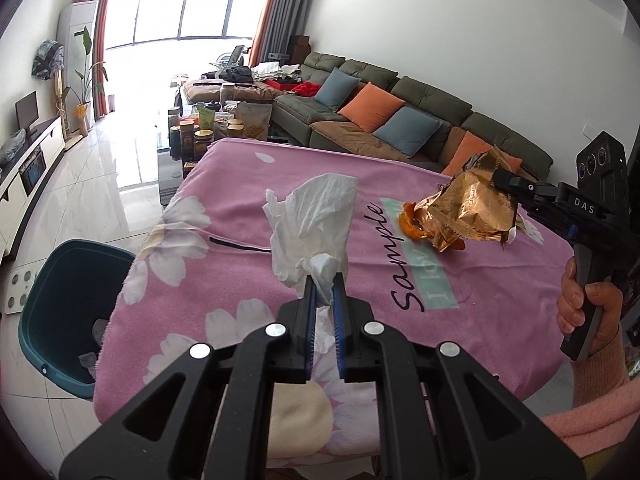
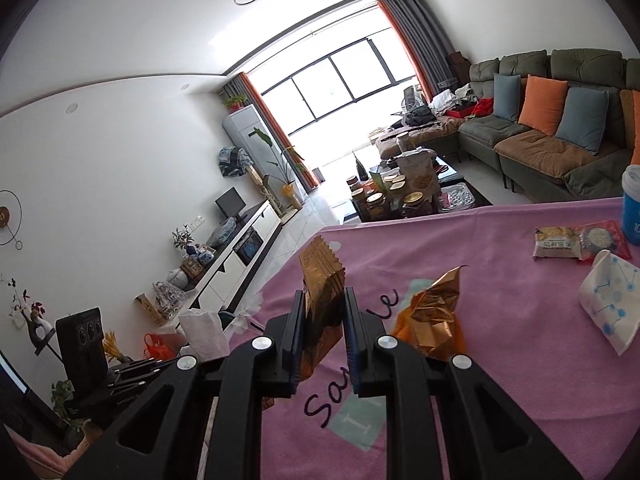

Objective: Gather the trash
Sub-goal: 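Carry tissue and foil bag to the teal wastebasket and open both tools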

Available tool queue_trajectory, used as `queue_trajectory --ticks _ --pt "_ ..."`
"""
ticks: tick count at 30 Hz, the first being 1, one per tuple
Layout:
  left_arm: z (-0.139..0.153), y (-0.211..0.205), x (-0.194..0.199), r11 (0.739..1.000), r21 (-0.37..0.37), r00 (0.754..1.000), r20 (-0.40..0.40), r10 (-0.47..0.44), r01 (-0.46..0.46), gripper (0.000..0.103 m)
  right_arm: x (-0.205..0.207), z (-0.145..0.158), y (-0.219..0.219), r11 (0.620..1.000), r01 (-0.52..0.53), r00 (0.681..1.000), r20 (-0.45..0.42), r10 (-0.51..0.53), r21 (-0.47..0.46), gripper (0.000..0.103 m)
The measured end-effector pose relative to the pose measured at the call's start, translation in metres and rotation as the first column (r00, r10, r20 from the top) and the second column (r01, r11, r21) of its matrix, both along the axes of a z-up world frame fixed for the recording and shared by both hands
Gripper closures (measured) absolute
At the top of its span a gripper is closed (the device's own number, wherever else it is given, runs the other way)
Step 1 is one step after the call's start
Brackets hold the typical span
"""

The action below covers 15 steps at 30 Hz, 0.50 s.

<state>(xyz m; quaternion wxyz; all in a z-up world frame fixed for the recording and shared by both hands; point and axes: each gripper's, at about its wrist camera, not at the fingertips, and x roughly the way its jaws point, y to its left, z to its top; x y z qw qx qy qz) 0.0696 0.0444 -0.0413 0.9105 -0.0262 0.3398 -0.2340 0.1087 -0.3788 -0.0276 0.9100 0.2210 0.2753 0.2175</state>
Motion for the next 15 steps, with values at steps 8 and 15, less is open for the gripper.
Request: queue_trajectory --ticks 8,15 --pt "0.005 0.045 -0.004 0.992 -0.013 0.992 0.007 0.129 -0.129 0.095 0.044 -0.005 0.088 0.976 -0.217 0.976 -0.029 0.217 -0.007 0.086" --pt "0.011 0.098 -0.006 0.964 -0.036 0.965 0.007 0.263 -0.263 0.095 0.075 -0.001 0.155 0.934 -0.357 0.933 -0.042 0.356 -0.013 0.086"
